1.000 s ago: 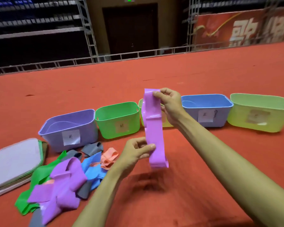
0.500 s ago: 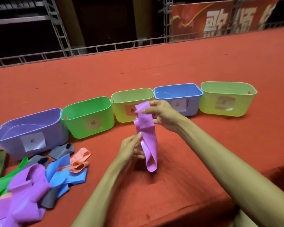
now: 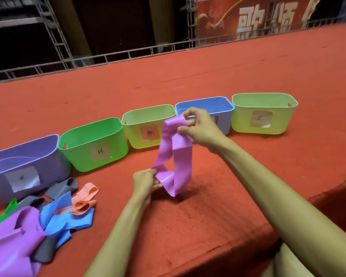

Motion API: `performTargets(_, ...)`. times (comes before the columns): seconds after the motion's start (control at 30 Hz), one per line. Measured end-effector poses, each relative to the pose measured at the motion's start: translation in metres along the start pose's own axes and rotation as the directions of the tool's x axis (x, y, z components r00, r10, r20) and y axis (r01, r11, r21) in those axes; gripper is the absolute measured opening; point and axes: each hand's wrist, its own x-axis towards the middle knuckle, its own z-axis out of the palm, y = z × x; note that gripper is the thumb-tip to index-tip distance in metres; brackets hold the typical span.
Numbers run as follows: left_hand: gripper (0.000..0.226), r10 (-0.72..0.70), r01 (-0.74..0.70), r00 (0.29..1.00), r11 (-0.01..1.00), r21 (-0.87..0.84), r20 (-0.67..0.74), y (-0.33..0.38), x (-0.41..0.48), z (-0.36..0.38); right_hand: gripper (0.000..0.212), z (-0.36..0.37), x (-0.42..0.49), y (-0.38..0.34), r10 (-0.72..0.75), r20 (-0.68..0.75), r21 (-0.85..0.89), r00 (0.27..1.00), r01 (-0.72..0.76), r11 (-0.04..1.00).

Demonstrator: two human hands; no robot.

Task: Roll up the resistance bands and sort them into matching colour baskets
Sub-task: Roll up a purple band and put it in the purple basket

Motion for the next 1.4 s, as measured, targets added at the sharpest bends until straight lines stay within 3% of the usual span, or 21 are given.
performTargets(0.1, 0.018, -0.044, 0.041, 0.999, 0.996, 0.079, 0.033, -0.015, -0.001, -0.016, 0.021, -0.016, 0.002, -0.017, 0.091, 0.032, -0.039, 0.995, -0.09, 0.995)
performTargets(0.17, 0.011, -0.034, 0.02, 0.994, 0.991, 0.134, 0.1, -0.02, -0.005, -0.024, 0.038, -0.021, 0.006, -0.023, 0.183, 0.089, -0.105, 0.979, -0.173, 0.979)
performTargets(0.23, 0.01, -0.014, -0.011, 0.992, 0.98, 0.198, 0.127, -0.021, -0.009, -0.028, 0.056, -0.021, 0.009, -0.029, 0.252, 0.015, -0.255, 0.968, -0.24, 0.937)
performTargets(0.3, 0.015, -0.007, -0.029, 0.991, 0.966, 0.257, 0.136, -0.02, -0.012, -0.03, 0.053, -0.02, 0.01, -0.033, 0.239, -0.102, -0.55, 0.966, -0.255, 0.795)
performTargets(0.37, 0.018, 0.001, -0.03, 0.995, 0.952, 0.304, 0.096, -0.02, -0.013, -0.034, 0.066, -0.021, 0.008, -0.037, 0.269, -0.109, -0.668, 0.957, -0.271, 0.693)
performTargets(0.47, 0.02, -0.008, 0.009, 1.0, 0.949, 0.315, -0.006, -0.021, -0.009, -0.042, 0.066, -0.033, 0.008, -0.048, 0.352, 0.072, -0.626, 0.933, -0.232, 0.744)
performTargets(0.57, 0.016, -0.006, 0.031, 0.995, 0.965, 0.26, -0.098, -0.018, 0.0, -0.05, 0.076, -0.053, 0.01, -0.059, 0.386, 0.297, -0.426, 0.873, -0.24, 0.872)
performTargets(0.67, 0.013, 0.021, 0.011, 0.988, 0.979, 0.205, -0.154, -0.015, 0.005, -0.053, 0.085, -0.067, 0.014, -0.063, 0.376, 0.398, -0.401, 0.837, -0.21, 0.892)
performTargets(0.83, 0.016, -0.014, 0.023, 0.993, 0.997, 0.075, -0.115, -0.009, 0.006, -0.054, 0.085, -0.064, 0.015, -0.066, 0.34, 0.383, -0.535, 0.859, -0.094, 0.84)
performTargets(1.0, 0.03, -0.072, 0.075, 0.996, 0.995, 0.059, -0.049, -0.006, 0.0, -0.057, 0.051, -0.051, 0.025, -0.057, 0.234, 0.315, -0.456, 0.92, -0.069, 0.887)
performTargets(1.13, 0.04, -0.04, 0.04, 0.999, 0.999, 0.031, 0.029, -0.006, -0.006, -0.062, 0.028, -0.046, 0.03, -0.058, 0.147, 0.358, -0.441, 0.922, 0.029, 0.897)
performTargets(1.4, 0.037, 0.001, 0.007, 0.989, 0.998, -0.059, 0.148, -0.013, -0.016, -0.074, 0.028, -0.038, 0.034, -0.063, 0.043, 0.396, -0.379, 0.917, 0.121, 0.917)
